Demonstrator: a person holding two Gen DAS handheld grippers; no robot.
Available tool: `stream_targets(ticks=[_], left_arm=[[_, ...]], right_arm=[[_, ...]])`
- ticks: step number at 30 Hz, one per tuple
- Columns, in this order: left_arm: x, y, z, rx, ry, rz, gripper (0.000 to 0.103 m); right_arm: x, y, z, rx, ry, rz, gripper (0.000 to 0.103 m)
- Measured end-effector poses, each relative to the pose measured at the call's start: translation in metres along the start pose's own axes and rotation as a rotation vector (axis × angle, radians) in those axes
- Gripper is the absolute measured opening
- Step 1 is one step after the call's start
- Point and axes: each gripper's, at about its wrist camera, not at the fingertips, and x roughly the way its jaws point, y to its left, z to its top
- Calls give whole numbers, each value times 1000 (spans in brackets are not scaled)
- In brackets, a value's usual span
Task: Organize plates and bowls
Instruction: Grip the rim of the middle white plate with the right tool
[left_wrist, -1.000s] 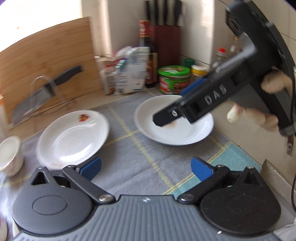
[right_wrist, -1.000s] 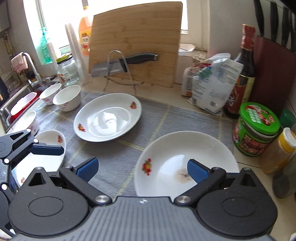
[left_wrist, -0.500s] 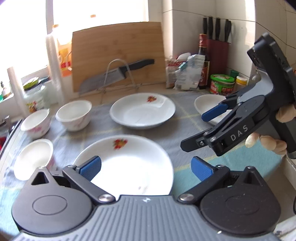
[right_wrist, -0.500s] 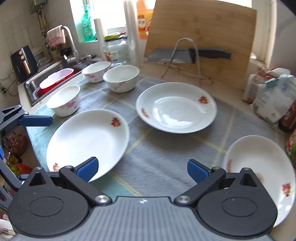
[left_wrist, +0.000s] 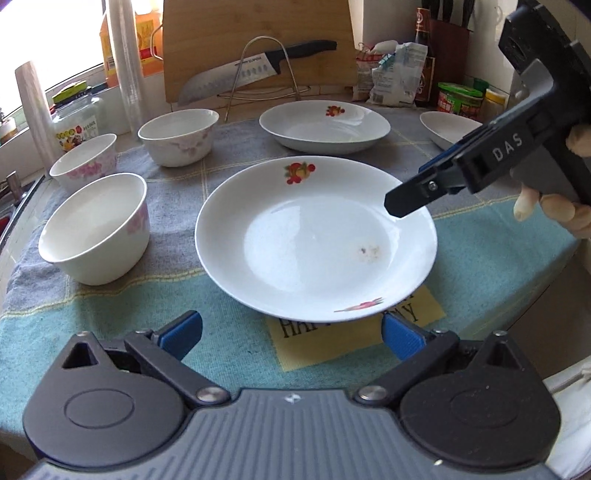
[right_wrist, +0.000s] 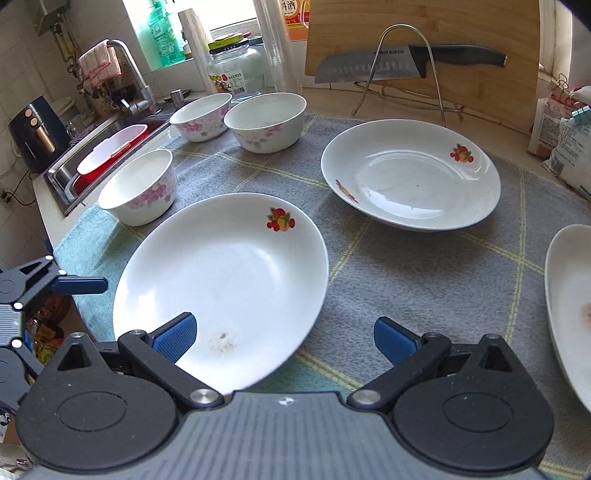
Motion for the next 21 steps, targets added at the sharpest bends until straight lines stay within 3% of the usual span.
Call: stream_targets(ticks=[9,12,21], left_arm=[[20,21,-2,100,-4,-155,102],[24,21,-1,152,-21,-171,102],[26,25,-1,176,-55,-200,103]], right_arm=[[16,17,-1,44,40,0,103],[21,21,-2,64,59,9,103],[37,13,7,100,81,36,103]])
